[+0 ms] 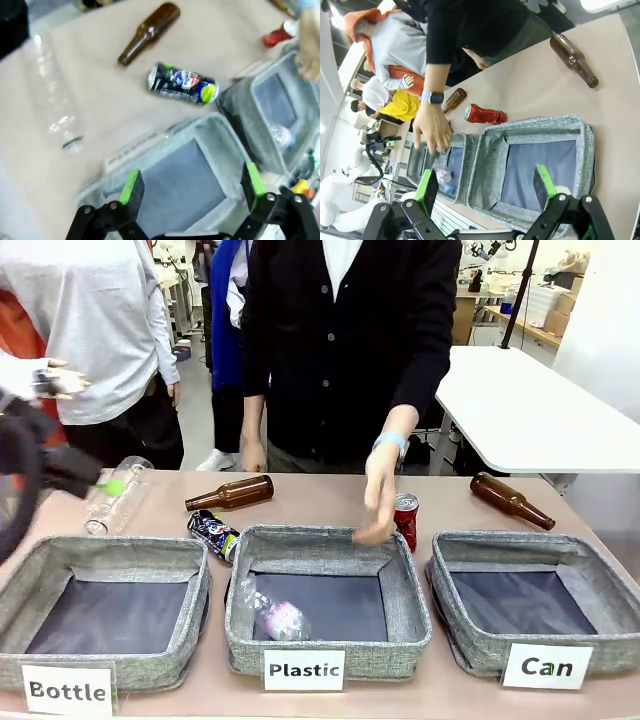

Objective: Sort the can waste into the basket.
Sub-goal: Pick up the can waste from the table and place it in the right Fabric basket.

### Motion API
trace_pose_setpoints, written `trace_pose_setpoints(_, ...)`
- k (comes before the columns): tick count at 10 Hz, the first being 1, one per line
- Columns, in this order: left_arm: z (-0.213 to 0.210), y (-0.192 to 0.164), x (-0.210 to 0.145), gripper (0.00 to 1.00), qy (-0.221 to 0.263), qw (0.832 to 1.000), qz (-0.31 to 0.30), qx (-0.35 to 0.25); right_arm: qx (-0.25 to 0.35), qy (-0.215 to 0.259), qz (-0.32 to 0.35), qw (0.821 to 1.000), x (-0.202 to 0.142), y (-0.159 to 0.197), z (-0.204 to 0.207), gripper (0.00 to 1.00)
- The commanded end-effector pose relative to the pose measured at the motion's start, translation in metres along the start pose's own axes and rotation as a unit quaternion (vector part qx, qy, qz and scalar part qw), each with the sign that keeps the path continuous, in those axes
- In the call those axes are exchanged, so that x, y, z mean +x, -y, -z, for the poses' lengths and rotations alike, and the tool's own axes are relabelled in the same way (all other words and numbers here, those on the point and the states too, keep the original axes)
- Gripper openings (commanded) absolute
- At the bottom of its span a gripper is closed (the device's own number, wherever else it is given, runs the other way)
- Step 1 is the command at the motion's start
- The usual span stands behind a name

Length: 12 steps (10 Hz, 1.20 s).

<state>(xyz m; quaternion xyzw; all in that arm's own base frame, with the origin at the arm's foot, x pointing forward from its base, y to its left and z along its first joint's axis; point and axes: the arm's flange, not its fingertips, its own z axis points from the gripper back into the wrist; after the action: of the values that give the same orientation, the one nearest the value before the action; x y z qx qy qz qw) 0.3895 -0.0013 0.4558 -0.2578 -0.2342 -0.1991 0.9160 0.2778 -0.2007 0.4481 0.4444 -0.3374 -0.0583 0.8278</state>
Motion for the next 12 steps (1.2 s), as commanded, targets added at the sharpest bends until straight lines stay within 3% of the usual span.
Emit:
trace_pose_setpoints(1,-0.02,-0.027,-0.039,1.0,0.033,0.999,-0.028,-0.008,0.01,0.01,-0.012,1.0,0.003,0.002,0.0,1.0)
trace_pose_setpoints(2,-0.016,-0.028,-0.038,1.0,0.043,0.999,-0.027,-0.006,0.01,0.01,-0.012,1.0,0.003,0.002,0.0,1.0)
trace_pose_setpoints(4,0.019,0.0,0.0,1.0,0.025,1.0,0.011,0.014,0.01,0.01,-0.012,1.0,0.003,0.002,0.0,1.0)
trace_pose_setpoints(7,0.096,0.044,0.05,1.0,-0.032,0.987,0.064,0.147,0.01,0.01,-0.012,1.0,0.003,0.002,0.0,1.0)
trace_pose_setpoints(9,0.131,0.067,0.058,1.0,-0.07,0.976,0.1,0.183,0.01,0.01,-0.012,1.0,0.003,0.002,0.0,1.0)
trace_pose_setpoints(12,0.168,0.089,0.064,1.0,-0.065,0.962,0.109,0.241,0.01,0.01,-0.012,1.0,0.003,0.002,0.0,1.0)
